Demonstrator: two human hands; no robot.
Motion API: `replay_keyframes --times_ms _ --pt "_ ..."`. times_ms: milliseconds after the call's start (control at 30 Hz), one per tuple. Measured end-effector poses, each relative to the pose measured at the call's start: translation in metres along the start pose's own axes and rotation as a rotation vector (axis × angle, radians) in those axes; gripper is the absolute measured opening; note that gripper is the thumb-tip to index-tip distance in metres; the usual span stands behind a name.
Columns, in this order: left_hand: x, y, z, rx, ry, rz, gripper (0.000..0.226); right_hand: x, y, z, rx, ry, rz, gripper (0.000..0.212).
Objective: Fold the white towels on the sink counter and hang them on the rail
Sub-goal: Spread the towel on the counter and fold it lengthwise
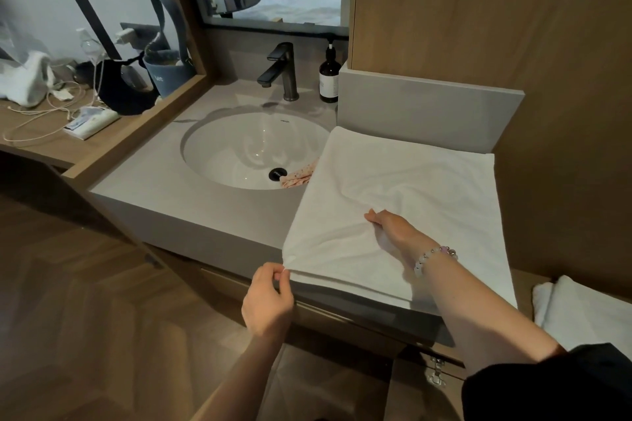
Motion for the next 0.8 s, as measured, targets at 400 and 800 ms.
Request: replay_keyframes --times_ms 400,800 --pt "-0.006 0.008 -0.009 -0.063 0.151 0.208 0.009 0.01 -0.009 0.0 0.0 -0.276 0.027 0.056" --pt "0.008 0.019 -0.001 0.201 -0.228 -0.122 0.012 0.034 -0.021 -0.011 -0.146 -0.178 -0.085 0.04"
Point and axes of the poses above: each hand's wrist, its own y-axis towards the middle knuckle, its own z-axis out of the palm, x = y × z, the point moved 6 cm from there along y, towards the middle knuckle, and after that the axes turned 15 degrees about -z, right-handed, at the moved point
